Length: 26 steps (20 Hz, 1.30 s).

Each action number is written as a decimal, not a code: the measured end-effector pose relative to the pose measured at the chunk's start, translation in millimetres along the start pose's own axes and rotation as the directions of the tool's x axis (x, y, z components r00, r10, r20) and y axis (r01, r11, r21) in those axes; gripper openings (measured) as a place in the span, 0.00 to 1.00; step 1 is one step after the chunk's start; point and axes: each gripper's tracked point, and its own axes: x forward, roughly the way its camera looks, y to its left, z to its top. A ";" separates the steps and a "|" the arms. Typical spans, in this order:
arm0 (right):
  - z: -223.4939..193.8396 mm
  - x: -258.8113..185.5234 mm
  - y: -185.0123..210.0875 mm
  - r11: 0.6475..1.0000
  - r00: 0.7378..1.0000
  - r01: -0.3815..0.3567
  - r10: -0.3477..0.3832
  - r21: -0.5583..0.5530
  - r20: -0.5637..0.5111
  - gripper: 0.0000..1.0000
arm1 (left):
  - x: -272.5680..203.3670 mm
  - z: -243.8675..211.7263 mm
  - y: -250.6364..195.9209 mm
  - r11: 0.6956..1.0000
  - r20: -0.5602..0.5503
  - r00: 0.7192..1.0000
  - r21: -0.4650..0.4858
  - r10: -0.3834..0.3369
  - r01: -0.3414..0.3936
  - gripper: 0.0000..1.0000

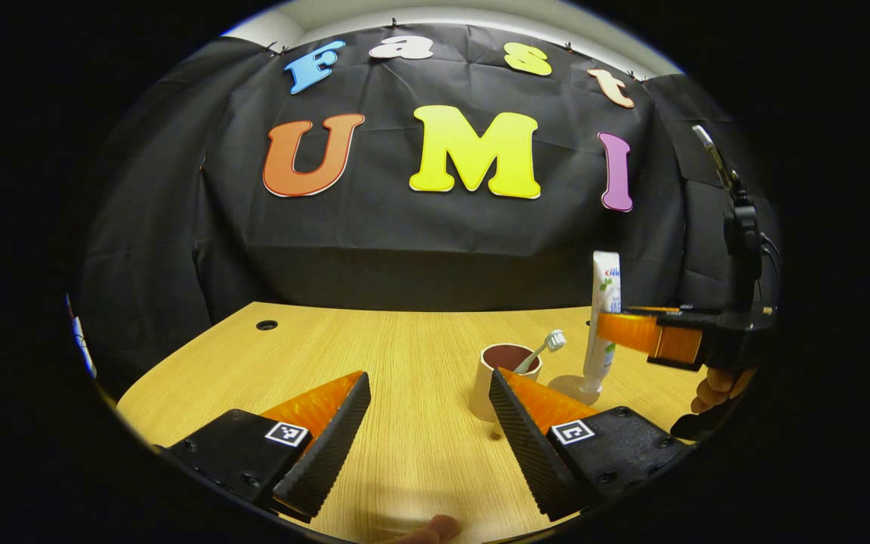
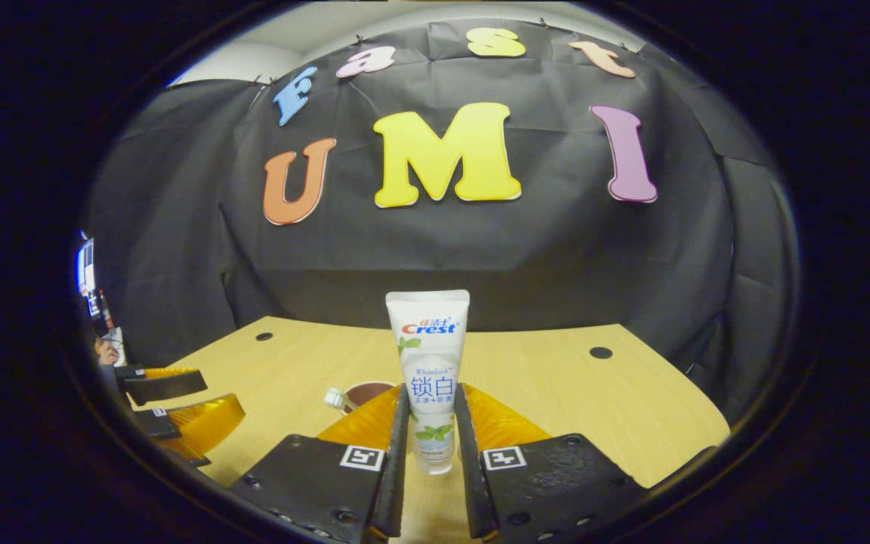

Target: Put the toothbrush and toothpaste on the desktop into the cup, then pick up the cup and place it on the coaster on the desktop.

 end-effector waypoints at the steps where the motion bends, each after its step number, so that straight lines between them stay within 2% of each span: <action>1: 8.6 2.5 4.8 1.000 1.000 -0.007 0.007 -0.004 0.015 0.33 | -0.2 -1.9 1.2 1.000 -0.005 1.000 -0.007 -0.001 0.001 1.00; 3: 22.6 5.6 13.1 1.000 0.999 -0.026 0.026 -0.004 0.033 0.35 | 0.6 -6.9 1.3 1.000 -0.015 1.000 -0.019 -0.006 0.006 1.00; 4: 29.7 7.5 18.8 0.999 0.998 -0.044 0.044 -0.001 0.037 0.30 | 1.4 -9.0 0.9 1.000 -0.023 1.000 -0.020 -0.011 0.010 1.00; 7: 42.1 21.6 32.3 0.996 0.996 -0.087 0.086 0.006 0.031 0.33 | 4.6 -15.3 1.7 1.000 -0.042 0.999 -0.021 -0.009 0.008 1.00; 9: 43.3 32.5 41.5 0.994 0.993 -0.112 0.112 -0.009 0.020 0.35 | 6.0 -16.4 -1.6 0.999 -0.044 0.999 -0.034 -0.018 0.017 1.00; 14: 35.0 58.0 55.1 0.985 0.986 -0.166 0.166 -0.037 -0.008 0.33 | 22.4 -21.9 -11.5 0.999 -0.063 0.998 -0.035 -0.005 0.003 1.00; 16: 26.7 67.1 53.7 0.982 0.983 -0.182 0.180 -0.048 -0.031 0.36 | 27.5 -22.2 -17.2 0.999 -0.067 0.998 -0.038 0.002 -0.004 1.00; 17: 23.6 67.2 50.7 0.982 0.983 -0.181 0.179 -0.057 -0.038 0.34 | 27.9 -21.4 -20.5 0.999 -0.065 0.998 -0.046 -0.001 -0.002 1.00; 19: 27.3 61.7 44.0 0.982 0.984 -0.179 0.177 -0.067 -0.032 0.39 | 30.3 -22.1 -28.1 0.998 -0.071 0.997 -0.057 -0.006 0.002 1.00; 21: 31.9 47.7 41.6 0.980 0.982 -0.189 0.187 -0.067 -0.027 0.39 | 27.3 -19.9 -32.0 0.999 -0.064 0.998 -0.047 0.000 -0.003 1.00; 24: 36.6 21.4 36.2 0.978 0.982 -0.186 0.186 -0.096 -0.015 0.54 | 21.3 -9.7 -35.0 1.000 -0.035 0.999 -0.007 0.003 -0.003 1.00; 25: 38.6 14.3 36.1 0.976 0.982 -0.186 0.186 -0.109 -0.008 0.54 | 20.7 -6.6 -35.9 1.000 -0.027 1.000 0.003 0.005 -0.005 1.00; 26: 41.7 5.2 34.8 0.975 0.982 -0.186 0.187 -0.119 0.000 0.62 | 20.8 -4.5 -36.7 1.000 -0.027 1.000 0.010 0.008 -0.008 1.00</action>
